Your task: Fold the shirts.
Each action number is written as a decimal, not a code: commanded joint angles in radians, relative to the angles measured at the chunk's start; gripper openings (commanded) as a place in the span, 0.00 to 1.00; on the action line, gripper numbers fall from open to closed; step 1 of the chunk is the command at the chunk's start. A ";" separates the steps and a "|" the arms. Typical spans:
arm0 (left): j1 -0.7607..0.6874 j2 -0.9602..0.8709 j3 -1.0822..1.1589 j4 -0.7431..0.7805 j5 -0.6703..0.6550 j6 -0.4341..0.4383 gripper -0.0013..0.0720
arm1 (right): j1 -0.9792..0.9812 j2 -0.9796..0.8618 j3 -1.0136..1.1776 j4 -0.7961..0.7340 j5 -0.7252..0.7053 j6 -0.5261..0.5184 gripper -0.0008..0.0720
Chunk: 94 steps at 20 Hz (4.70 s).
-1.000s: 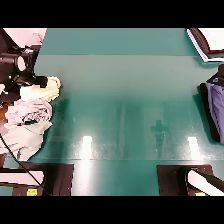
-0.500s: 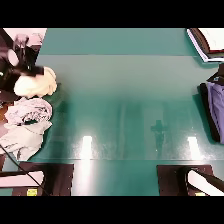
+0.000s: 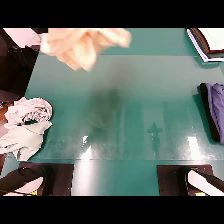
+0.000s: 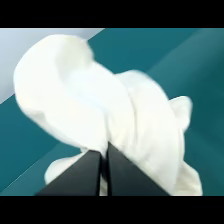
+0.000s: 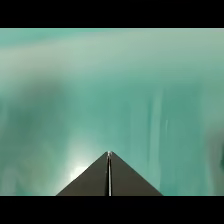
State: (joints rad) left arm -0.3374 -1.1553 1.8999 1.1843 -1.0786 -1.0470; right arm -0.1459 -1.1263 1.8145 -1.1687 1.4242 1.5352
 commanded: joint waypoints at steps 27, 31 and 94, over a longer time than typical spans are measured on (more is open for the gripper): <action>0.232 0.019 -1.152 -0.255 -0.040 -0.305 0.85 | 0.000 -0.001 0.129 -0.003 0.016 0.000 0.03; 0.232 0.046 -1.320 -0.365 0.091 -0.315 0.85 | 0.000 -0.001 0.129 -0.003 0.016 0.000 0.03; 0.232 0.122 0.180 -0.683 -0.131 -0.328 0.05 | 0.356 0.099 0.151 0.170 -0.315 -0.195 0.03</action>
State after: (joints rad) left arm -0.1059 -1.0378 2.0357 0.6724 -1.2102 -1.3823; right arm 0.2260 -1.1671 1.9862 -0.9993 1.1511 1.3659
